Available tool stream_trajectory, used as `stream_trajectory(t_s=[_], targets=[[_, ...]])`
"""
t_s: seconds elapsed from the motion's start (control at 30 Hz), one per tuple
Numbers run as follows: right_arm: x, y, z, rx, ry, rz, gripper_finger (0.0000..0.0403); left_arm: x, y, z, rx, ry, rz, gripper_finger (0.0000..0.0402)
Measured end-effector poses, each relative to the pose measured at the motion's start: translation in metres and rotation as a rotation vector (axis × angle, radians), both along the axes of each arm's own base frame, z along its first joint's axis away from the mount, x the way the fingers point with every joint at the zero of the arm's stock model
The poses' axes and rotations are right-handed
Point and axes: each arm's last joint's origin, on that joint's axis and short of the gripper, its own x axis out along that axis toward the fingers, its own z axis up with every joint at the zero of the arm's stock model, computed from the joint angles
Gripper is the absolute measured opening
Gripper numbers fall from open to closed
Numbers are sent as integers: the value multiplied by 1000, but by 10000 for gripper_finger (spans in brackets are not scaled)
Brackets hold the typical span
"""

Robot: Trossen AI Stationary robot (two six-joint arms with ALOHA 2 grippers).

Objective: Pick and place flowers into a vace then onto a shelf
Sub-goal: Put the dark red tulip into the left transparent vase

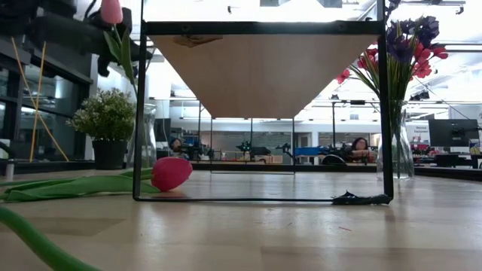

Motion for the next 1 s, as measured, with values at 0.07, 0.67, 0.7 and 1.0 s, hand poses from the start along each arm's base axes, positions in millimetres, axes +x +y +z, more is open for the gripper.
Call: stream_trajectory(t_s=[0.07,0.67,0.7,1.0], targets=[[0,0,0,0,0,0,181,-1,1,-1,-5,-33,-34,21],[6,3,-2,-6,18,-9,181,16,12,-23,-114,2,-226,21],[7,4,-2,-8,20,-8,181,17,12,-23,-114,-6,-239,21],[8,4,-3,-2,20,-10,181,22,8,-23,-123,-15,-298,21]])
